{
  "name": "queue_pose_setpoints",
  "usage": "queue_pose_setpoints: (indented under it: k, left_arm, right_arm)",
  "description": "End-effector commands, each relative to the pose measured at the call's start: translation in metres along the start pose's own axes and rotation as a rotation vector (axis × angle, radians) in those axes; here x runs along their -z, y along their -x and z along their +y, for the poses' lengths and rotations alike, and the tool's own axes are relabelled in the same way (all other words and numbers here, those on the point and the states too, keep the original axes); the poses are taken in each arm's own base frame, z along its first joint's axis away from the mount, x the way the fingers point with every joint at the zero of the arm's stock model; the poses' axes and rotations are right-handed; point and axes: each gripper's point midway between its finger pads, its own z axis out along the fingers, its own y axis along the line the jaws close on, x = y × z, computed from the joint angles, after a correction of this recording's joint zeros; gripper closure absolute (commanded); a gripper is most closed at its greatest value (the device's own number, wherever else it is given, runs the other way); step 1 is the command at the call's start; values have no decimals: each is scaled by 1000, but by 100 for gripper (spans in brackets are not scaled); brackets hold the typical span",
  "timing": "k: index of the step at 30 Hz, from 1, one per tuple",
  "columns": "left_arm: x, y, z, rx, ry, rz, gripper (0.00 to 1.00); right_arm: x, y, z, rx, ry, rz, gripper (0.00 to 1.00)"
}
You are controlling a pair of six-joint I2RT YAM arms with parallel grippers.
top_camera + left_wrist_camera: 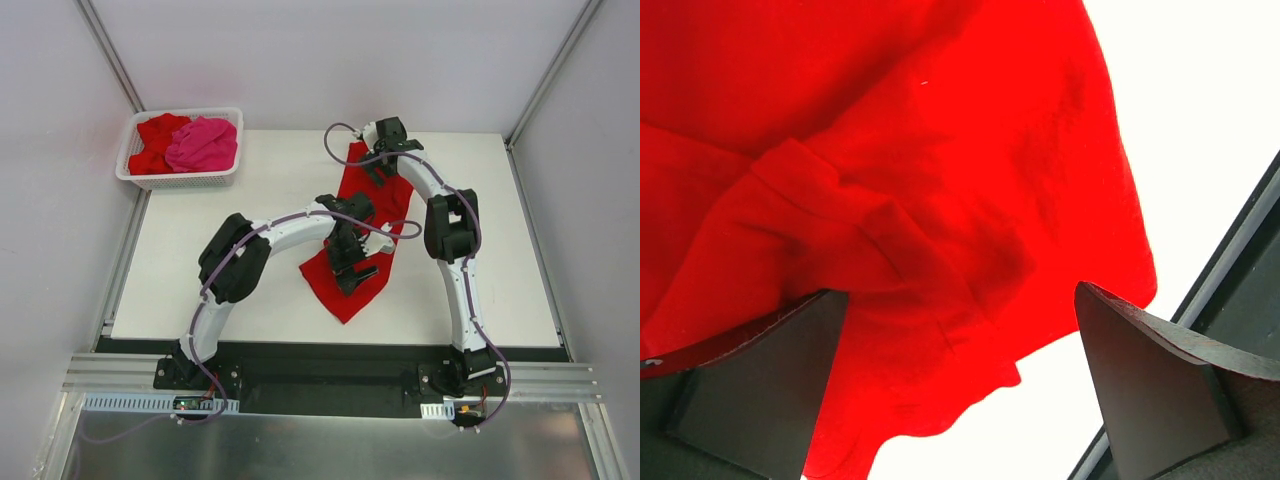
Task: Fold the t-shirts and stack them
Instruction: Rotate the tshirt 90 degrees
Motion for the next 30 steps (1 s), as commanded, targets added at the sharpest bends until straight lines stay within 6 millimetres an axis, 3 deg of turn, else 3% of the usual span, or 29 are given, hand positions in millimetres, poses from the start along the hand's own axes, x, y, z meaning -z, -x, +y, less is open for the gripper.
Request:
queue_pose_setpoints:
  k: [1,7,11,15,18,22,24,26,27,29,30]
  left_arm:
    - [0,-6,-9,-16,-20,-3,1]
    - [20,-41,-9,24,41,34,1]
    - [41,-48,-13,54,42,9,1]
    - [62,-45,-28,135,-30,-53,1]
    - [83,-37,-35,156,-77,-127,1]
    - [112,-37,-8,218,-33,-205,1]
    - [127,-47,29,267,48,-223,1]
    - [133,-58,58,281,118,-211,1]
    - [150,-65,84,302,185,-229,1]
    - [161,-73,111,333,236,-235,1]
    - [179,-78,131,338,290,-262,1]
  right_arm:
    - [55,27,-17,-46,-19,-61,4]
    - [108,28,-32,-33,12,-56,4]
    - [140,20,-37,-44,61,-31,4]
    - [161,0,-23,-52,157,31,4]
    - [178,-24,17,-61,354,103,4]
    - [203,-56,79,-61,657,153,4]
    - [214,-63,103,-54,775,167,4]
    - [209,-75,126,15,811,189,4]
    - [205,-81,132,52,799,200,4]
    - [198,-85,151,136,793,170,4]
    - [197,-86,156,166,783,160,4]
